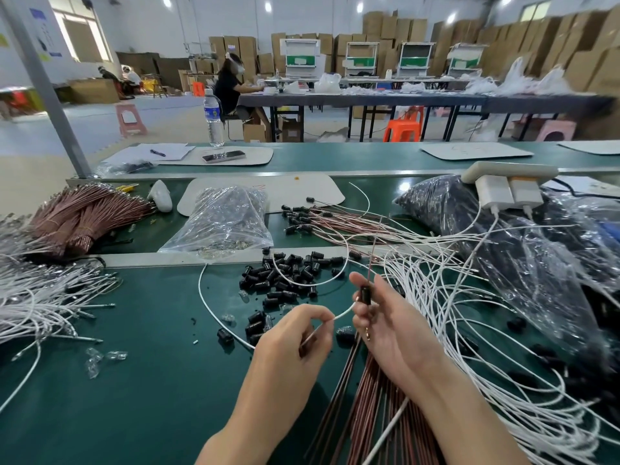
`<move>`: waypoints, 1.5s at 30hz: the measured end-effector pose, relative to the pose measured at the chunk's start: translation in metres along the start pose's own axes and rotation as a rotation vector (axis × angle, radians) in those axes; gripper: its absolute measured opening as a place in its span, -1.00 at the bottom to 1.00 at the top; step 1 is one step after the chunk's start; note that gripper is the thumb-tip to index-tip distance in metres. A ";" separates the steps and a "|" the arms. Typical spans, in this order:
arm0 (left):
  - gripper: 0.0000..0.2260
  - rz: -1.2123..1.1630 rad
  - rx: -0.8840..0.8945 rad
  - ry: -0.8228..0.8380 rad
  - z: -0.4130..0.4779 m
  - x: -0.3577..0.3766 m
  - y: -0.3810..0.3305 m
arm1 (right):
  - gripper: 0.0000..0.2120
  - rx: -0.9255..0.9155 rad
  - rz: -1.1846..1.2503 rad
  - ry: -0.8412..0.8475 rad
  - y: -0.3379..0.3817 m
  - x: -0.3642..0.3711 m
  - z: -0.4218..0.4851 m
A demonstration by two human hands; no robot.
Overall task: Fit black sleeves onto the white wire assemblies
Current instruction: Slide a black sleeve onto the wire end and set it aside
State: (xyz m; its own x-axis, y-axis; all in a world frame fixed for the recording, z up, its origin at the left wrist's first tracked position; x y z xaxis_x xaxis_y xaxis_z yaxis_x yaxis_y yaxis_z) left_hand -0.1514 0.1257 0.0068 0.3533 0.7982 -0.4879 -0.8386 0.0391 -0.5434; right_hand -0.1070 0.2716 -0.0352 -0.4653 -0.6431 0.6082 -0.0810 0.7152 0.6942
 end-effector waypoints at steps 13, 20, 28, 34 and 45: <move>-0.92 0.014 -0.017 0.008 0.000 0.000 0.002 | -0.70 0.000 -0.002 0.068 0.005 0.009 -0.004; -0.85 0.046 -0.022 0.001 0.000 -0.002 0.003 | -0.75 0.029 -0.082 0.063 -0.001 0.010 -0.002; -0.91 0.123 -0.024 -0.007 -0.001 -0.006 0.001 | -0.75 0.041 -0.031 0.120 -0.003 0.016 -0.003; -0.90 0.147 -0.009 0.014 0.001 -0.006 -0.003 | -0.73 0.052 -0.054 0.156 -0.006 0.020 -0.004; -0.87 0.171 -0.020 -0.025 0.001 -0.011 -0.004 | -0.72 0.077 -0.062 0.193 -0.010 0.025 -0.004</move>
State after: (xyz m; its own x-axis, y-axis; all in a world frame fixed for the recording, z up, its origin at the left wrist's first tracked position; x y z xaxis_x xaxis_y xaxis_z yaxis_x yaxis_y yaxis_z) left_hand -0.1523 0.1179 0.0150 0.1951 0.8069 -0.5575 -0.8774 -0.1105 -0.4669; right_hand -0.1139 0.2478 -0.0254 -0.2804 -0.7215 0.6331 -0.1746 0.6869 0.7055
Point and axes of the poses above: each hand's wrist, its own z-axis towards the middle knuckle, its own x-axis out of the palm, y = z × x, the point moved 9 cm from there along z, towards the middle knuckle, and after that the axes turned 15 degrees about x, right-handed, at the moved point
